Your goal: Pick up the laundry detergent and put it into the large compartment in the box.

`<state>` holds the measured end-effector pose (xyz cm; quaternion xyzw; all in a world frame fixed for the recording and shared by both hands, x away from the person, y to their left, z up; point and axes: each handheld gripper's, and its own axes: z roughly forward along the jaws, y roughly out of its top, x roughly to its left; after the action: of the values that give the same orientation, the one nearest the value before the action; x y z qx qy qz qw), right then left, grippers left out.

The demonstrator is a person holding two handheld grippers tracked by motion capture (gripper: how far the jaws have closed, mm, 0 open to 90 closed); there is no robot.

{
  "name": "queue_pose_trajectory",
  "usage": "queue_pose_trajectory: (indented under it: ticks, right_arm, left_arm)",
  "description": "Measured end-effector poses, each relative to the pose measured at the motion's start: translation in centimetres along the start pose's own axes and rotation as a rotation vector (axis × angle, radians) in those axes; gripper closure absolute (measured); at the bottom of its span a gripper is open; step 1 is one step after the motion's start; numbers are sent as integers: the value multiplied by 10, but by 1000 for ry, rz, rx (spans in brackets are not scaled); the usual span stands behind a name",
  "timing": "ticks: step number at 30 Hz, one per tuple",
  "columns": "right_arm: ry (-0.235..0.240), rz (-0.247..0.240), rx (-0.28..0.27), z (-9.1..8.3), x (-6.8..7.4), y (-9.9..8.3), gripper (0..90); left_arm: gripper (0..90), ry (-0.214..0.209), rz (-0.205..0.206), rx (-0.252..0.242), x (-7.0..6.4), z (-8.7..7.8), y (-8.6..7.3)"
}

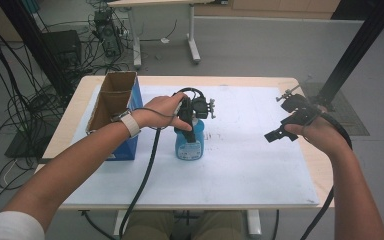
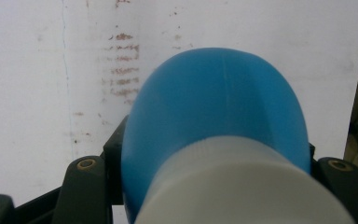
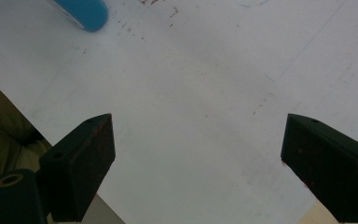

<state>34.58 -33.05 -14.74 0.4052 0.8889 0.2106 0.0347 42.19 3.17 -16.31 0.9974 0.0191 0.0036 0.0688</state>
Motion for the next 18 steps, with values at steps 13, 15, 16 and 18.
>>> queue_pose_trajectory:
  ticks: [13,15,16,18]
  right_arm:
    - [-8,14,-5,-5,2,-7,97]
    - [-11,13,-4,-5,2,-8,97]
    - [-14,14,-4,-6,3,-8,97]
    - [-17,12,-7,-7,4,-9,97]
  left_arm:
    - [399,11,-42,15,-5,-8,6]
    - [399,10,-63,8,-5,-12,5]
    - [399,9,-73,6,-6,-15,4]
    - [399,11,-98,-6,-7,-21,3]
